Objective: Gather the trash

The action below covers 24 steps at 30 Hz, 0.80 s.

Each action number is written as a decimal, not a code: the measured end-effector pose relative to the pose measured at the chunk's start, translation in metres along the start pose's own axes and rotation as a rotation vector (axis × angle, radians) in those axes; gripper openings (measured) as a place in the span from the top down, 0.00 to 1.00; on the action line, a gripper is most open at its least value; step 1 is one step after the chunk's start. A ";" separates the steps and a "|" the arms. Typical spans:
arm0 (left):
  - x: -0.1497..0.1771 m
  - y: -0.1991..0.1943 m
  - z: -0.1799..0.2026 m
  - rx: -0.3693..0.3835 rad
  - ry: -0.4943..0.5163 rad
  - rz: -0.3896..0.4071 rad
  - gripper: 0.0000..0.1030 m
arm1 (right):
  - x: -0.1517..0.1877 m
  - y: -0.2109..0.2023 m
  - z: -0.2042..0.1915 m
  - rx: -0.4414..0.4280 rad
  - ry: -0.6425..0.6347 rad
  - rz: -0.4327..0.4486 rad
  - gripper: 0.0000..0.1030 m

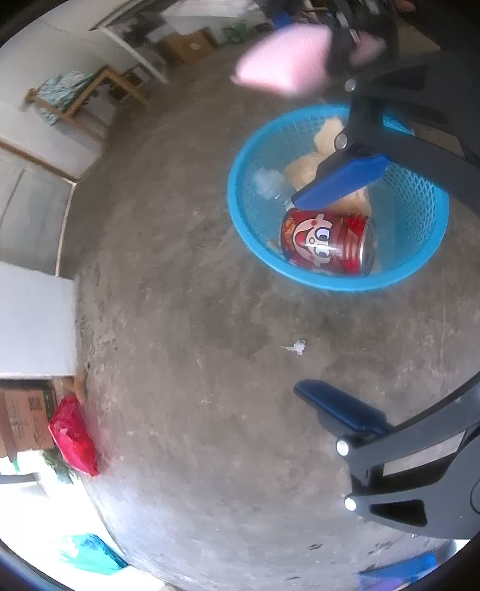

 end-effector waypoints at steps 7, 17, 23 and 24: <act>0.009 -0.005 -0.006 0.025 -0.017 0.014 0.14 | 0.004 0.030 -0.008 0.025 -0.022 -0.040 0.24; 0.007 -0.003 -0.002 0.040 -0.013 0.006 0.14 | 0.006 0.054 0.001 0.089 0.002 -0.093 0.06; 0.007 -0.005 0.005 0.046 -0.003 0.014 0.14 | 0.007 0.050 0.002 0.064 0.016 -0.081 0.06; 0.008 -0.006 0.006 0.046 -0.001 0.016 0.14 | 0.008 0.048 0.003 0.060 0.023 -0.078 0.06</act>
Point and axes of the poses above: each gripper's, at about its wrist camera, not at the fingertips, and y roughly the way its jaws point, z to its right, x to its underside, the point moved 1 cm from there along y, roughly the way its jaws point, and after that the axes turned 5 degrees about -z, right-handed, at the moved point
